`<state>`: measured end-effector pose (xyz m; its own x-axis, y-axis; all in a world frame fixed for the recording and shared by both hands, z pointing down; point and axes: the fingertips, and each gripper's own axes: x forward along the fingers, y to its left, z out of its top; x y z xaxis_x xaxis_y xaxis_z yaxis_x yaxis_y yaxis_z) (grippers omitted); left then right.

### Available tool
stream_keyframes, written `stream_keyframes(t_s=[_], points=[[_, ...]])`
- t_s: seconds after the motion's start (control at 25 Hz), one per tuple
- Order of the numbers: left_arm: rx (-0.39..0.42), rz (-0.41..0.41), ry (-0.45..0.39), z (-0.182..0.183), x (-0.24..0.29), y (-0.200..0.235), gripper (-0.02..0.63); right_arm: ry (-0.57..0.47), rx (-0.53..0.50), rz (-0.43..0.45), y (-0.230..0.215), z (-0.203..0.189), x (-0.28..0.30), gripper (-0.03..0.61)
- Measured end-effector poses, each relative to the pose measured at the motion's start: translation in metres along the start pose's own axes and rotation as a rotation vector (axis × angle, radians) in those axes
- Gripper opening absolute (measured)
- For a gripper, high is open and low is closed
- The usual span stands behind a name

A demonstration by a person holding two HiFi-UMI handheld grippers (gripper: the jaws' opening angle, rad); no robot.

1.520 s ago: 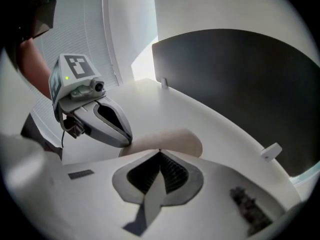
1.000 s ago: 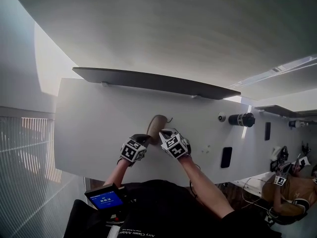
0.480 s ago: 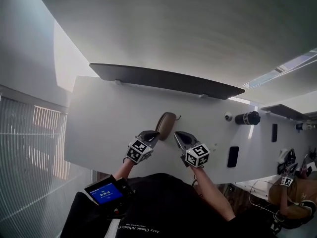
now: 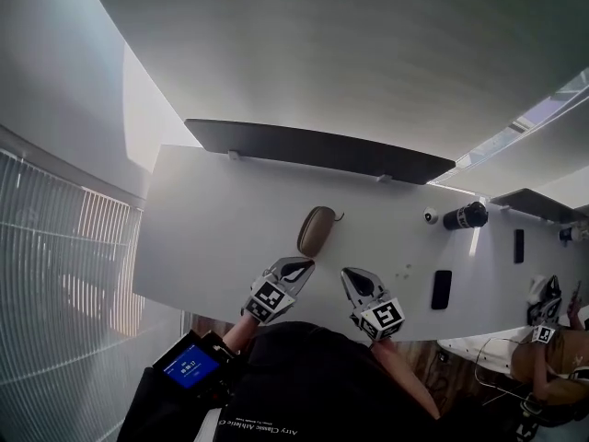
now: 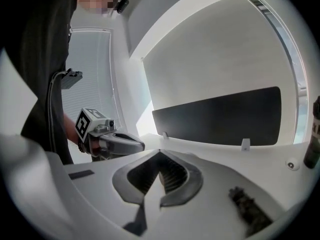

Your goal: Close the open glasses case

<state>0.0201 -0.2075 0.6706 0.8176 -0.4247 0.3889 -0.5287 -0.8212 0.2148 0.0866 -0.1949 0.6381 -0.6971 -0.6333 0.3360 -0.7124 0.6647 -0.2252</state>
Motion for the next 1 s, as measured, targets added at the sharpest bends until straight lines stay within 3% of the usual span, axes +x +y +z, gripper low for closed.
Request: stream_keyframes(t_s=[0.64,1.0], points=[[-0.032,0.068,0.046,-0.032,-0.028,-0.007,0.008,0.001,-0.066,0.029,0.021,0.005,-0.001,0.002],[-0.036,0.064,0.057,-0.038,-0.023,-0.013,0.008,-0.013,-0.028,0.065,0.026,-0.003,-0.005,0.002]])
